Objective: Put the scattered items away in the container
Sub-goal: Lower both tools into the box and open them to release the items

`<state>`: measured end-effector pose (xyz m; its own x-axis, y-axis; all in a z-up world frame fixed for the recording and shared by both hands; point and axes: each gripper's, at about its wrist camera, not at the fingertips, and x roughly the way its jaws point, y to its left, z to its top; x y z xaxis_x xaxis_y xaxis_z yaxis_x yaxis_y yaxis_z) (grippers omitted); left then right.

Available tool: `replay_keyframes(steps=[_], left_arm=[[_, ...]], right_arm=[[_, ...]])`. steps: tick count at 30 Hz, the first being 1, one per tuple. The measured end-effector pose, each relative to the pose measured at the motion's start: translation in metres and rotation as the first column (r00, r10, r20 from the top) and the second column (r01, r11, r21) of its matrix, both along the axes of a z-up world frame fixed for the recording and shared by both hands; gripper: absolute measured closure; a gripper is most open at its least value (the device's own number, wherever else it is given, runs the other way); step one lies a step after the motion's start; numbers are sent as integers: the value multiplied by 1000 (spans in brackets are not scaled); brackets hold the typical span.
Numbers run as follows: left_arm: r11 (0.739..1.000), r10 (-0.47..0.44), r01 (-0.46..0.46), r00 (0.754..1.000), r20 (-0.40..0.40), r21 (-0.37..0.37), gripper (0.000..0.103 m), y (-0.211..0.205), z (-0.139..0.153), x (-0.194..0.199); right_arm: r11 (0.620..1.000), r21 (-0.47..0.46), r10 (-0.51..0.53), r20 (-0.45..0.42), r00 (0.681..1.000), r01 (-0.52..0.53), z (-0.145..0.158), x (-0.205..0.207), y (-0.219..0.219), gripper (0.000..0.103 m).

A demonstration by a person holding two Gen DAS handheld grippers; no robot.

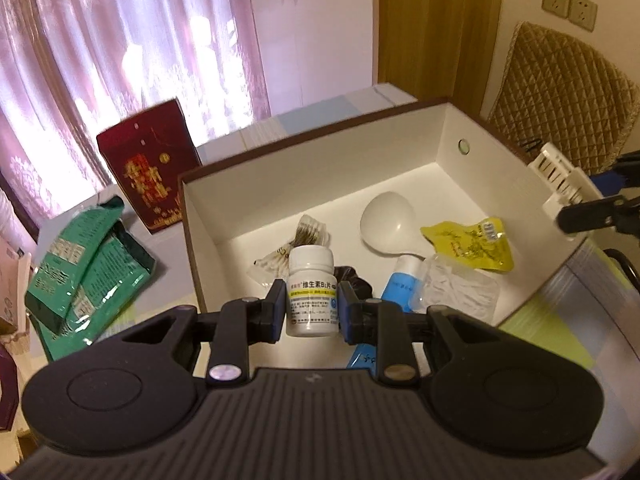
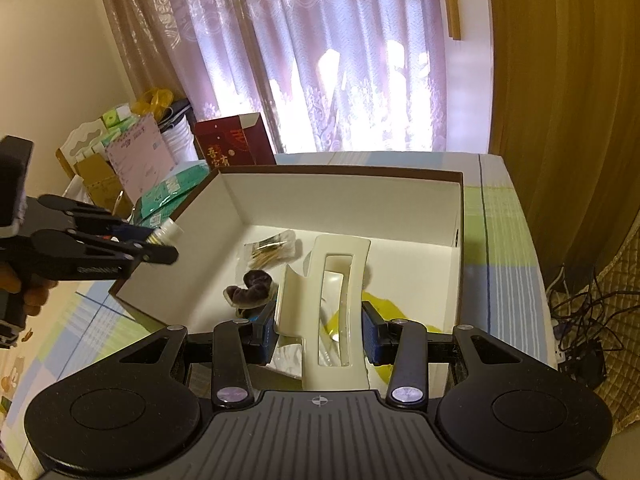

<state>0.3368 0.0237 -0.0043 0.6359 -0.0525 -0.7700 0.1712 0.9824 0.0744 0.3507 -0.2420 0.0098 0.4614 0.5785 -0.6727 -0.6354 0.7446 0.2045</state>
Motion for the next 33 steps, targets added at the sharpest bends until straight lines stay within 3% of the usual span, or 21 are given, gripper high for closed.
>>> replay_keyframes(steps=[12, 20, 33], left_arm=[[1000, 20, -18, 989, -148, 14, 80, 5, -47, 29], [1000, 17, -15, 989, -148, 14, 80, 3, -46, 27], [1000, 3, -2, 990, -141, 11, 75, 5, -38, 23]], right_arm=[[1000, -18, -12, -18, 1000, 12, -10, 17, 5, 59], [999, -54, 7, -8, 1000, -7, -15, 27, 7, 59], [953, -252, 171, -13, 985, -169, -44, 48, 24, 59]])
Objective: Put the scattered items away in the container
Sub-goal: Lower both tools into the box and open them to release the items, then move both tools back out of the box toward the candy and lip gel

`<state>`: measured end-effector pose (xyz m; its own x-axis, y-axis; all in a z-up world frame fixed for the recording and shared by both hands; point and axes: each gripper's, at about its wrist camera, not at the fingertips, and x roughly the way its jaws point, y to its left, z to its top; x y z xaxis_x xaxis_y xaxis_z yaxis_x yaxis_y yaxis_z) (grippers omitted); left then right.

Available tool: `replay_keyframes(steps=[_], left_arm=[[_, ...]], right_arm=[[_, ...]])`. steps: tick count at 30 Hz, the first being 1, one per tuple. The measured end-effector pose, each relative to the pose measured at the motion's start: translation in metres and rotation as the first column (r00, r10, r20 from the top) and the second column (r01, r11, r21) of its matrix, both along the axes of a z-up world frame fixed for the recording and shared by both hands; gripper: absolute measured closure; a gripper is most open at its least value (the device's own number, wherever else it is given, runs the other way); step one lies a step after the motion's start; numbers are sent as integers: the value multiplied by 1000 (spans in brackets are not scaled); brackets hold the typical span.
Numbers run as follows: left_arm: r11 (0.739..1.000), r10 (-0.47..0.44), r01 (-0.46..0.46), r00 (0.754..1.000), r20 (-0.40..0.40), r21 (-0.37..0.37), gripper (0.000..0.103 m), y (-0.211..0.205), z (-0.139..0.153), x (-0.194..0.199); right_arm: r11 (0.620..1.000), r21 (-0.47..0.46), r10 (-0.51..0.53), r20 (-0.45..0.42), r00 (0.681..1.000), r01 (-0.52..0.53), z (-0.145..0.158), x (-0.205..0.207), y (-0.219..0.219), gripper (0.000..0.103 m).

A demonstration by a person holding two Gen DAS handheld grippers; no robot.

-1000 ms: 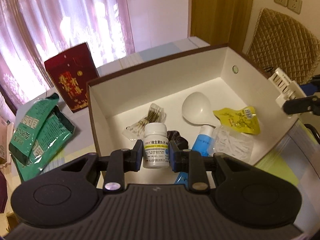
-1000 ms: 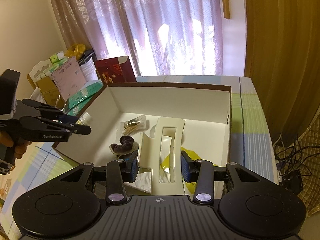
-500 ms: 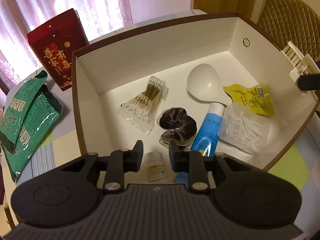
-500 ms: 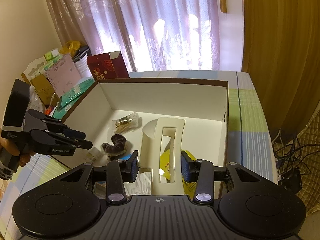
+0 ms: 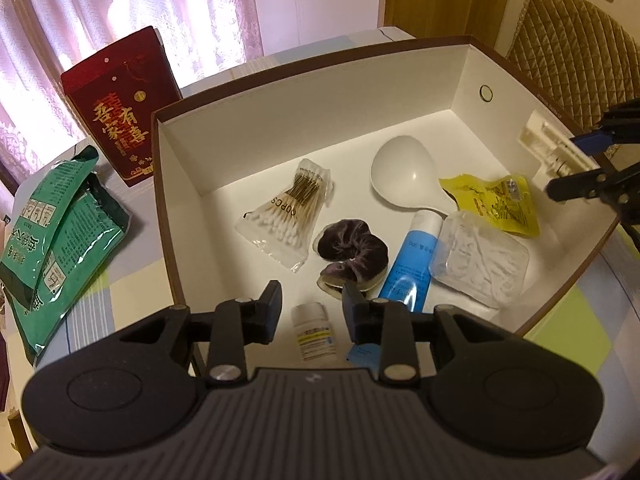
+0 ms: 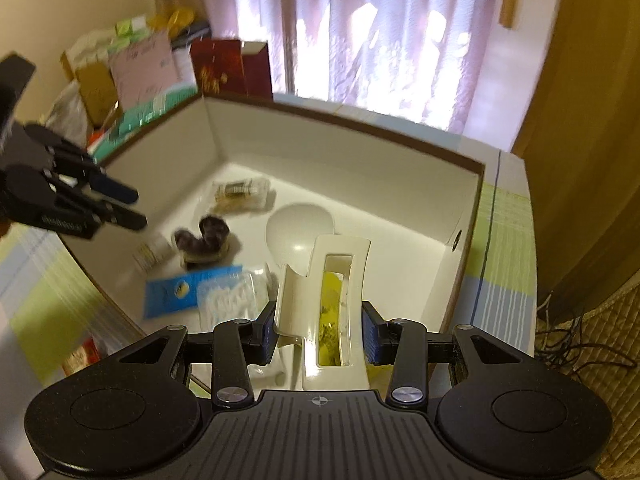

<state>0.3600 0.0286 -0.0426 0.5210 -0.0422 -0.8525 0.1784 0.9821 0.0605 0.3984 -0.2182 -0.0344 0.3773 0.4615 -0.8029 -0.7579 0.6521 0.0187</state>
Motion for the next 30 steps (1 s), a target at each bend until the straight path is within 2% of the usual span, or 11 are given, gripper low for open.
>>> replay_keyframes(steps=[8, 11, 12, 13, 14, 17, 22, 27, 30], left_arm=[[1000, -17, 18, 1000, -23, 13, 69, -6, -1, 3], [999, -27, 28, 999, -47, 19, 58, -8, -2, 5], [999, -32, 33, 998, -51, 21, 54, -10, -2, 5], [999, -36, 38, 998, -54, 25, 49, -11, -2, 5], [999, -39, 41, 998, -57, 29, 46, -13, -2, 5], [998, -47, 49, 997, -63, 31, 38, -16, -1, 5], [998, -49, 52, 996, -71, 35, 25, -19, 1, 3], [998, -41, 44, 997, -69, 47, 17, -21, 4, 1], [998, -32, 35, 997, -70, 50, 17, -23, 5, 0]], right_arm=[[991, -125, 35, -98, 995, -47, -15, 10, 16, 58], [985, -167, 18, -145, 989, -42, -16, 19, 21, 58], [982, -185, 18, -157, 987, -48, -16, 21, 23, 44], [979, -195, 27, -158, 987, -58, -15, 21, 27, 25], [977, -199, 43, -136, 990, -70, -13, 18, 30, 0], [974, -201, 87, -98, 991, -106, -7, 10, 38, 0], [979, -188, 59, -113, 992, -80, -10, 11, 39, 0], [985, -163, 29, -115, 993, -47, -6, 7, 37, 0], [989, -144, 3, -117, 993, -20, -3, 6, 35, 0]])
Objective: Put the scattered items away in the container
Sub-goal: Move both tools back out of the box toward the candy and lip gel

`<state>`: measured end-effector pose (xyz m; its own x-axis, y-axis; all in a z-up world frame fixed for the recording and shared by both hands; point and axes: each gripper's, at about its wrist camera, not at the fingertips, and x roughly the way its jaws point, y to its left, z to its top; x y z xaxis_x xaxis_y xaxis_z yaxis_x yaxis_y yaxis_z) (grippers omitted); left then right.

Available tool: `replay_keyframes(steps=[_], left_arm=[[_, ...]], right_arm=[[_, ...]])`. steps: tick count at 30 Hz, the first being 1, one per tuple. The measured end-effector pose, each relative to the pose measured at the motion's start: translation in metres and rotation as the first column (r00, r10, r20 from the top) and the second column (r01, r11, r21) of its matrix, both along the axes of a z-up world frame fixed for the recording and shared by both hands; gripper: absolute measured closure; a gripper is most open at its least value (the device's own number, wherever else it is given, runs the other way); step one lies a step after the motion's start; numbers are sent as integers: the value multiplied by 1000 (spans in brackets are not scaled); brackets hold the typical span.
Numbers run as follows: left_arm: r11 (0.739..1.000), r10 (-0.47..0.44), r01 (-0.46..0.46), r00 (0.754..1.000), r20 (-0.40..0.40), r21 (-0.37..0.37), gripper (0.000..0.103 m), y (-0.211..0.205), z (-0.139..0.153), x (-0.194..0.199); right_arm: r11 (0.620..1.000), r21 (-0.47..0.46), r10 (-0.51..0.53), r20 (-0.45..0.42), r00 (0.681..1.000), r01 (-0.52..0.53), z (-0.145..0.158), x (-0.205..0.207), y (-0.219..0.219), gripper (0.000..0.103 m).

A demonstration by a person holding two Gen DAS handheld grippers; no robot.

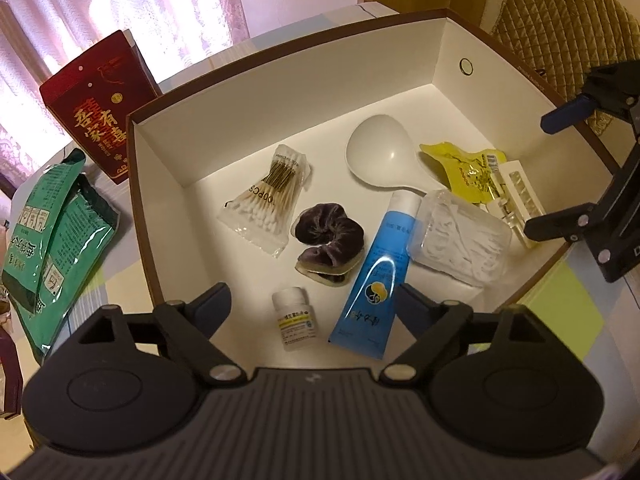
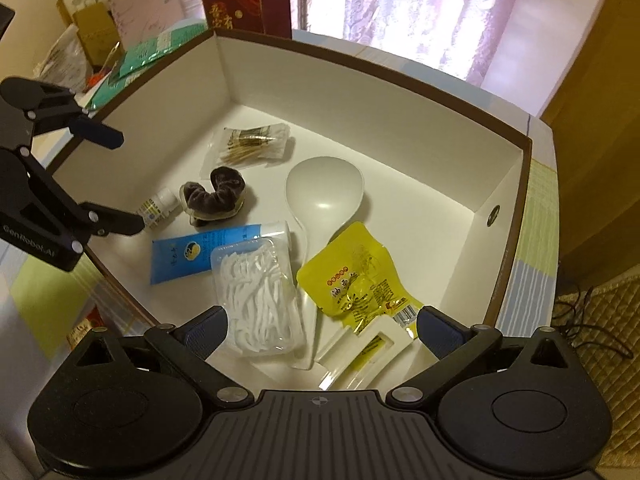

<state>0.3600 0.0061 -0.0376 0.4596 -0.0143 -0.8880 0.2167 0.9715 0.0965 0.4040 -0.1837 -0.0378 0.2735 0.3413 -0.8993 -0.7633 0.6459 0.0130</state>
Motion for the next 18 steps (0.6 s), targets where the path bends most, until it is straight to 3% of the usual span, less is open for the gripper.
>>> replay_keyframes(steps=[18], left_arm=[[999, 37, -37, 999, 13, 3, 11, -5, 14, -14]], right_arm=[[980, 95, -177, -9, 984, 177, 5, -10, -17, 0]])
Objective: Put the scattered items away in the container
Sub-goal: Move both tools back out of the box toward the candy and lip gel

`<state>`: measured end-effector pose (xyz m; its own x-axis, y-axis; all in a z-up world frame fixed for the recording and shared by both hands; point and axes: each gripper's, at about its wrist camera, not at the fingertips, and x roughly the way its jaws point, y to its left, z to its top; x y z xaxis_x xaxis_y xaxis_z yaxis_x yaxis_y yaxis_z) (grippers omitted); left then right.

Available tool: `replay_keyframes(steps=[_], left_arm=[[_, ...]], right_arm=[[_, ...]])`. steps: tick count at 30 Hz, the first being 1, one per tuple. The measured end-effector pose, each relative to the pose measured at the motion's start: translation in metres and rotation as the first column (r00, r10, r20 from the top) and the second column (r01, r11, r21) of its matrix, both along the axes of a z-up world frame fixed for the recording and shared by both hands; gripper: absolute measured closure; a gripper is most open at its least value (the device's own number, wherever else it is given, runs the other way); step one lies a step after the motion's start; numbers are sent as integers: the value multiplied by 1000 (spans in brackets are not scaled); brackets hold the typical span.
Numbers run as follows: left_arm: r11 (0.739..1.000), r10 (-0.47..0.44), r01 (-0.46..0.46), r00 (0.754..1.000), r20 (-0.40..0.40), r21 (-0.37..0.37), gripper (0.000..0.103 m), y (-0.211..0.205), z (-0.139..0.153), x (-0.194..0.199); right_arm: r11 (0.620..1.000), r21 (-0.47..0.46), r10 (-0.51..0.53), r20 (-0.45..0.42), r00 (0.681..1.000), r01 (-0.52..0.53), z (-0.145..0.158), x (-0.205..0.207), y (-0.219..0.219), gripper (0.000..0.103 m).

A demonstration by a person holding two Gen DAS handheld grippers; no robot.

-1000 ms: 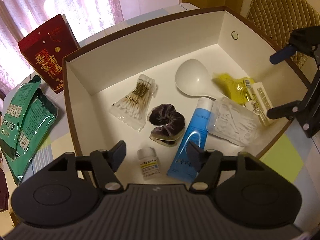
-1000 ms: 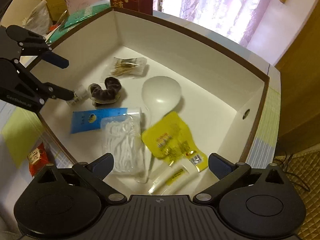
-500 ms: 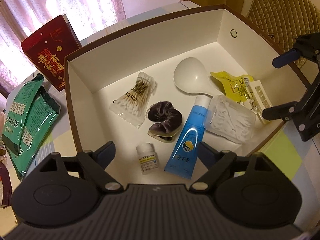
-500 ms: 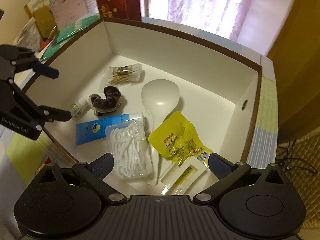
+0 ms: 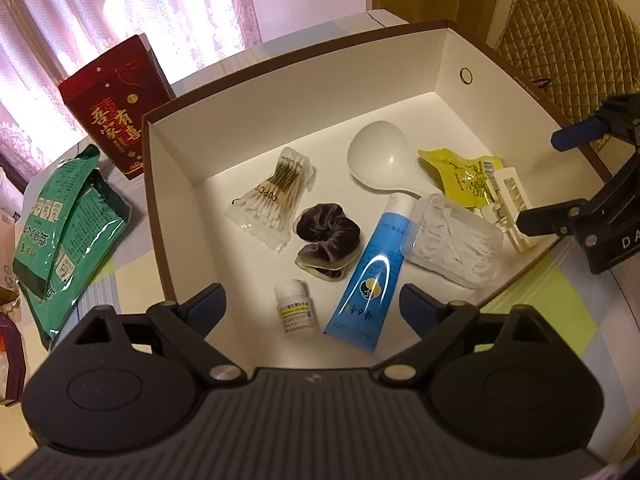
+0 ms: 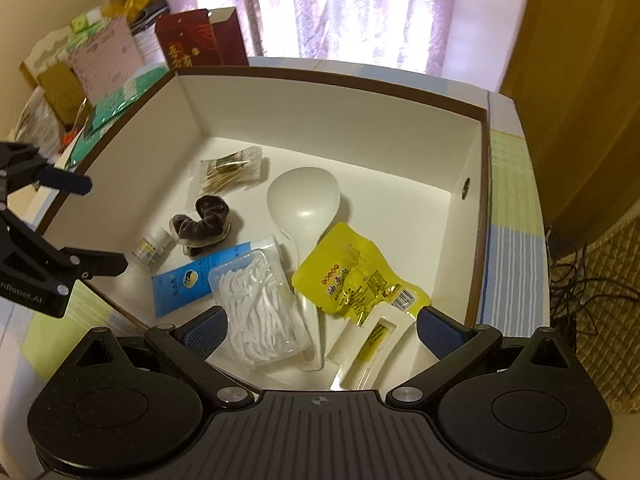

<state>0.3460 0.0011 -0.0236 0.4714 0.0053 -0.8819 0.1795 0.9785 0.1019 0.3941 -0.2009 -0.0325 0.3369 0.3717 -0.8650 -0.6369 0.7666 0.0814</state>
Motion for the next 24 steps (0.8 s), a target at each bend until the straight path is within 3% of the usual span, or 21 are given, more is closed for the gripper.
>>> replay_keyframes(steps=[9, 24], left_arm=[[999, 32, -33, 999, 30, 11, 9, -4, 9, -13], [993, 116, -111, 985, 128, -46, 9, -1, 43, -57]], right_arm=[[993, 64, -100, 47, 994, 97, 10, -14, -10, 0], [982, 126, -153, 117, 981, 138, 24, -42, -26, 0]])
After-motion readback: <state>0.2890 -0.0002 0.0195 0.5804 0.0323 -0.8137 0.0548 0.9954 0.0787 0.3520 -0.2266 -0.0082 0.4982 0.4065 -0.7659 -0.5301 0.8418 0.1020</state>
